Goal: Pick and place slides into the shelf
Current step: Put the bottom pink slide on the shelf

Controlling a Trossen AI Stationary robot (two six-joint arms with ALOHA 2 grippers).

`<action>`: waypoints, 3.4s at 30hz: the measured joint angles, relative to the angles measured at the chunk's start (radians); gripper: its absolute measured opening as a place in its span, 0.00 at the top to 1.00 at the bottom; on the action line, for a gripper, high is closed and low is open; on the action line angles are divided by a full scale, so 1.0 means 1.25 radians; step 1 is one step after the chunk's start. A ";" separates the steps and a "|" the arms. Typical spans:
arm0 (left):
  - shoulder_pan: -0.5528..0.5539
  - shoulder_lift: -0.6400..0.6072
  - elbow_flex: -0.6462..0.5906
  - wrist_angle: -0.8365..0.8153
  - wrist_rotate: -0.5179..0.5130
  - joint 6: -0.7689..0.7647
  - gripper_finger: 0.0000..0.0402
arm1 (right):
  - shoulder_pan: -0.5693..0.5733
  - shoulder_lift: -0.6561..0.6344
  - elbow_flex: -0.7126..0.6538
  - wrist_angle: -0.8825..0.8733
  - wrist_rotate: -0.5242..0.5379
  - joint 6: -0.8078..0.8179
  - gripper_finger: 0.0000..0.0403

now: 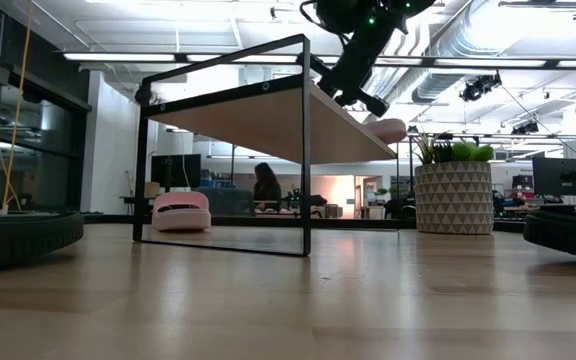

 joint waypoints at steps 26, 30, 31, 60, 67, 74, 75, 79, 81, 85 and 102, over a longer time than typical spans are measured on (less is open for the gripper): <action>0.000 0.000 0.000 0.001 0.000 0.000 1.00 | -0.016 -0.002 0.001 -0.013 -0.053 -0.080 0.93; 0.000 0.000 0.000 0.001 0.000 -0.001 1.00 | -0.015 -0.004 0.000 -0.017 -0.045 -0.078 0.84; 0.000 0.000 0.000 0.001 -0.001 -0.001 1.00 | -0.015 -0.005 0.000 -0.019 -0.043 -0.078 0.82; 0.000 0.000 0.000 -0.007 -0.013 0.000 1.00 | 0.006 -0.165 -0.001 -0.121 0.012 -0.333 0.69; 0.000 -0.009 0.000 -0.050 0.018 -0.003 1.00 | 0.056 -0.234 -0.001 -0.233 -0.080 -0.553 0.81; 0.001 -0.053 0.000 -0.131 0.001 -0.073 1.00 | 0.074 -0.229 -0.001 -0.300 -0.074 -0.593 0.97; 0.001 -0.060 0.000 -0.150 -0.001 -0.088 1.00 | 0.075 -0.222 -0.001 -0.296 -0.083 -0.593 0.95; 0.001 -0.086 0.000 -0.226 -0.005 -0.153 1.00 | 0.076 -0.190 -0.001 -0.299 -0.103 -0.617 0.96; 0.001 -0.096 0.000 -0.265 -0.006 -0.192 1.00 | 0.075 -0.173 -0.001 -0.299 -0.119 -0.634 0.99; 0.001 -0.113 0.000 -0.304 -0.006 -0.233 1.00 | 0.075 -0.146 -0.001 -0.301 -0.130 -0.641 0.99; 0.001 -0.117 0.000 -0.323 -0.006 -0.224 1.00 | 0.074 -0.068 -0.001 -0.331 -0.197 -0.626 1.00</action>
